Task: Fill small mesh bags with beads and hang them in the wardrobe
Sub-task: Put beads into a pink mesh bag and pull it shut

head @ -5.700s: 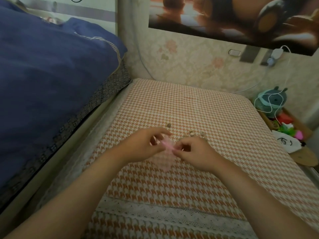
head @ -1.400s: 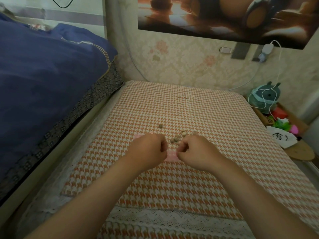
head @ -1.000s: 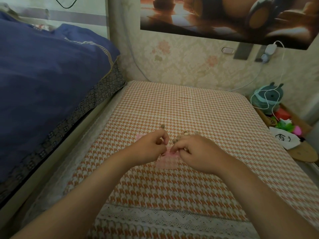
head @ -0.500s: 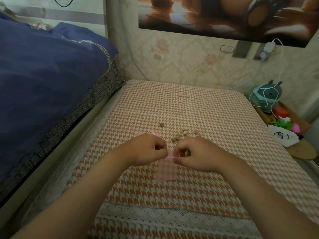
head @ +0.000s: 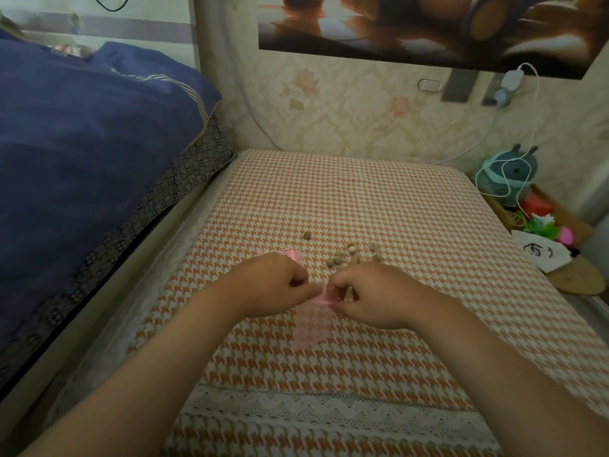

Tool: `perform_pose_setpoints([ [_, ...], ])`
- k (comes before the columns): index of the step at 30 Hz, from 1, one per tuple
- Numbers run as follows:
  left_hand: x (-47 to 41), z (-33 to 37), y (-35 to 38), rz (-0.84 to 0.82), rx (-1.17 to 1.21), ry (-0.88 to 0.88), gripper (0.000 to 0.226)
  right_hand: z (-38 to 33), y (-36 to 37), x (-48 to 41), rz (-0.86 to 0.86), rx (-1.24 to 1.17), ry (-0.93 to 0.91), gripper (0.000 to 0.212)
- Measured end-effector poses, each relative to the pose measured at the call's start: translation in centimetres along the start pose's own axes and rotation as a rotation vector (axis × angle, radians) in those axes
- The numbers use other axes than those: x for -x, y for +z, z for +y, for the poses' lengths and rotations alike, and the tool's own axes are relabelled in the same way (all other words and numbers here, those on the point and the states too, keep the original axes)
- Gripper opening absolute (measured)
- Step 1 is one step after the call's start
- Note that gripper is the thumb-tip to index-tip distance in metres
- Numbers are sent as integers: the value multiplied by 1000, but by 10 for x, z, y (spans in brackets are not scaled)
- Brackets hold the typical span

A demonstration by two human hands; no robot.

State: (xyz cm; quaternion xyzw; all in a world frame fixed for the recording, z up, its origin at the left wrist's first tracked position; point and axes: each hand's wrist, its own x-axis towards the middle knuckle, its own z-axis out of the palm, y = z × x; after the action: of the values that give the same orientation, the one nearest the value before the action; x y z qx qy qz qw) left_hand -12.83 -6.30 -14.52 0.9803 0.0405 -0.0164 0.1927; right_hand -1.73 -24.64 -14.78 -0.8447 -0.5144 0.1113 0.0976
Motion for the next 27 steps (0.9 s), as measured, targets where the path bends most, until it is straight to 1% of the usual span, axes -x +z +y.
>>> perform_pose_setpoints([
  [2, -4, 2, 0, 61, 13, -42, 50, 4, 0, 1, 57, -210, 7, 12],
  [4, -8, 4, -1, 123, 38, -91, 50, 13, -6, 4, 188, -392, 61, 23],
  [5, -10, 6, -2, 149, 75, -115, 51, 20, -10, 6, 261, -428, 100, 26],
  [7, -16, 9, -1, 184, 184, -180, 51, 35, -13, 10, 376, -378, 168, 24],
  [8, -19, 11, 0, 201, 232, -219, 49, 42, -11, 11, 395, -335, 198, 21],
  [11, -30, 14, 4, 262, 247, -297, 44, 54, 1, 10, 307, -249, 276, 17],
  [13, -36, 15, 6, 295, 170, -322, 43, 55, 12, 6, 251, -183, 299, 15],
  [15, -40, 17, 6, 296, 92, -307, 41, 52, 18, 0, 233, -105, 291, 14],
  [17, -42, 19, 4, 260, 59, -268, 25, 50, 23, -7, 228, -31, 259, 13],
  [19, -42, 20, 2, 222, 87, -223, 6, 49, 27, -13, 234, 39, 220, 13],
  [23, -35, 16, 3, 143, 107, -161, 11, 51, 33, -22, 257, 114, 197, 13],
  [27, -24, 13, 6, 56, 111, -135, 14, 52, 34, -28, 232, 166, 185, 13],
])
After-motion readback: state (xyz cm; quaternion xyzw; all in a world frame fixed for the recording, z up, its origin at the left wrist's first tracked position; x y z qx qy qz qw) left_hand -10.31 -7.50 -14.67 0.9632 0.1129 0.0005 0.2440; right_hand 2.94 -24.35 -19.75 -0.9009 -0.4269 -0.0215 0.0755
